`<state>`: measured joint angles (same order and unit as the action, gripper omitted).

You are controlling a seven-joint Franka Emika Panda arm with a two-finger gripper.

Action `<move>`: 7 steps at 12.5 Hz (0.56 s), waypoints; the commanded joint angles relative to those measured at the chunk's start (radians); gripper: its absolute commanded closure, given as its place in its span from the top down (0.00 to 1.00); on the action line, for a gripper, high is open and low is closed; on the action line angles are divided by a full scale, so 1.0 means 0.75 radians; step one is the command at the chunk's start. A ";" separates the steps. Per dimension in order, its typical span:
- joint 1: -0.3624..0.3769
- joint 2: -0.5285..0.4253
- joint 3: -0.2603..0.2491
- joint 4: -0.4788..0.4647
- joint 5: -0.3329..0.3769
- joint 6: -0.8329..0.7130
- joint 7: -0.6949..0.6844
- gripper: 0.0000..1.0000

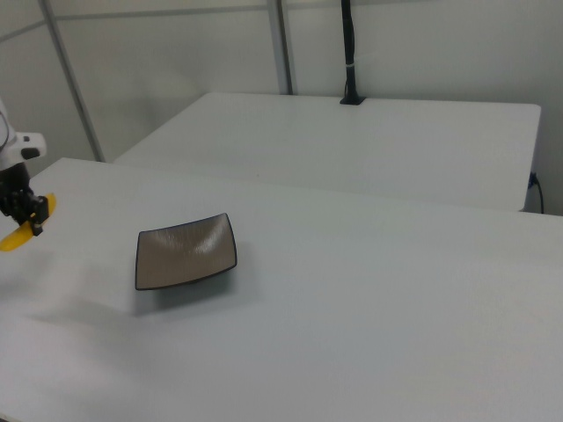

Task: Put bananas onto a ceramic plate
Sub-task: 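Lift the banana and carry it over the brown plate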

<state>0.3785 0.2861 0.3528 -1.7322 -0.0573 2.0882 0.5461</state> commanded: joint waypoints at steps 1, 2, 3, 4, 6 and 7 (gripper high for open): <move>-0.006 -0.017 -0.108 0.068 -0.012 -0.209 -0.196 0.03; -0.014 -0.017 -0.131 0.076 -0.012 -0.233 -0.233 0.03; -0.022 -0.019 -0.155 0.078 -0.014 -0.246 -0.262 0.03; -0.032 -0.019 -0.180 0.078 -0.020 -0.248 -0.296 0.03; -0.077 -0.019 -0.227 0.095 -0.038 -0.256 -0.380 0.03; -0.089 -0.019 -0.280 0.099 -0.038 -0.276 -0.429 0.03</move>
<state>0.3316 0.2755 0.1979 -1.6790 -0.0704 1.9318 0.3046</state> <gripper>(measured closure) 0.683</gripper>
